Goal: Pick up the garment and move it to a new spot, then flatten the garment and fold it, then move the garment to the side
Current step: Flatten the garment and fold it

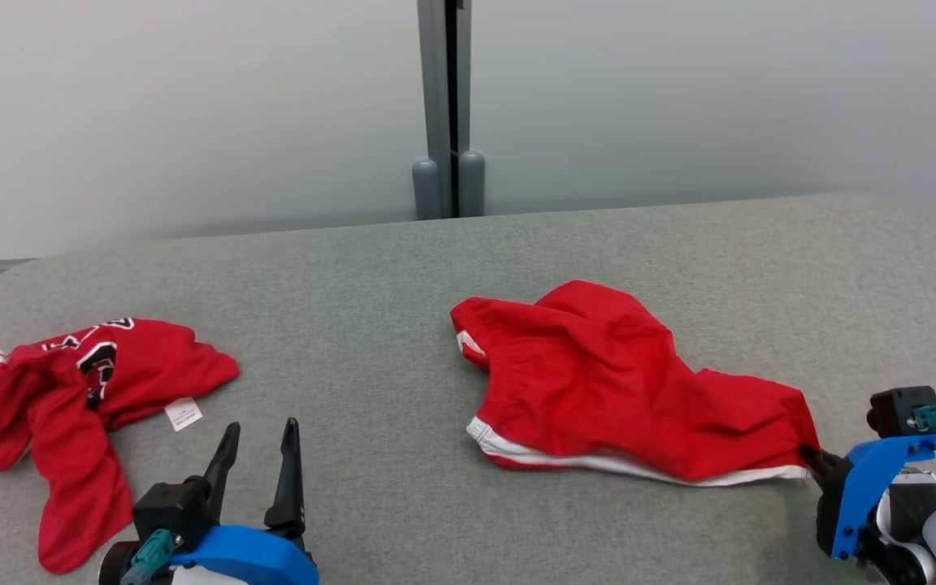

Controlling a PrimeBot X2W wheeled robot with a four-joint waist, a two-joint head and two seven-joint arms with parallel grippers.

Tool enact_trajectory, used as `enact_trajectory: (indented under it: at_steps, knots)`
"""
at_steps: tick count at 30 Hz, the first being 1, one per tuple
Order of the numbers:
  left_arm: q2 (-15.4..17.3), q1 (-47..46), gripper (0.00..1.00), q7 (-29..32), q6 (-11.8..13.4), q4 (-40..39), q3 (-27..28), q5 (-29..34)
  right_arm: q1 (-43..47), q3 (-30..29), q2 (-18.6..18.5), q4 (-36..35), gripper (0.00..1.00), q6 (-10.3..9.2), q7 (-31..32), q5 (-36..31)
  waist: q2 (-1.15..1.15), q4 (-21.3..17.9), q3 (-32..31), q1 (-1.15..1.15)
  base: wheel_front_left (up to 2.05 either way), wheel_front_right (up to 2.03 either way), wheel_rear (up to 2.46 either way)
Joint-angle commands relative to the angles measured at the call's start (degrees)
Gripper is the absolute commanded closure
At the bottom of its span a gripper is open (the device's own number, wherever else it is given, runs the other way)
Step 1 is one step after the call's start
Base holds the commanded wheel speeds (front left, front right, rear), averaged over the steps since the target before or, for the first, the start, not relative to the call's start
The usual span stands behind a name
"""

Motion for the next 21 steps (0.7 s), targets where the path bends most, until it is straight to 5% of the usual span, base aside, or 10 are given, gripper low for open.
enact_trajectory:
  at_steps: [1, 2, 3, 4, 12, 21]
  knots:
    - [0.30, -0.62, 0.00, 0.18, -0.27, 0.52, 0.08, -0.25, 0.60, -0.68, 0.44, 0.16, 1.00, 0.00, -0.44, -0.82, -0.01, -0.56, -0.09, 0.00, 0.00, 0.00, 0.00]
    - [0.40, -0.83, 0.00, 0.33, -0.33, 0.79, -0.01, -0.31, 0.79, -1.35, 0.60, 0.49, 0.88, 0.00, -0.84, -1.41, -0.01, -0.80, -0.04, 0.00, 0.00, 0.00, 0.00]
    - [0.46, -0.99, 0.00, 0.43, -0.40, 1.06, -0.07, -0.42, 0.66, -2.22, 0.67, 0.69, 0.50, 0.00, -1.84, -2.08, -0.01, -1.07, -0.02, 0.00, 0.00, 0.00, 0.00]
    - [0.47, -1.05, 0.00, 0.53, -0.53, 1.28, -0.19, -0.57, 0.58, -3.12, 1.00, 0.91, 0.00, 0.00, -2.90, -2.77, -0.01, -1.29, -0.07, 0.00, 0.00, 0.00, 0.00]
    - [0.50, -1.27, 0.00, 2.03, -2.09, 2.00, -1.93, -1.18, 3.14, -11.93, 6.07, -5.00, 0.00, 0.00, -14.85, -7.14, -0.01, -2.65, -0.61, 0.00, 0.00, 0.00, 0.00]
    - [0.16, -6.59, 0.00, 16.13, -5.92, 3.03, -13.11, -5.65, 6.97, -18.08, 10.69, -11.92, 0.00, 0.00, -18.39, -11.10, -0.01, -4.95, 1.45, 0.00, 0.00, 0.00, 0.00]
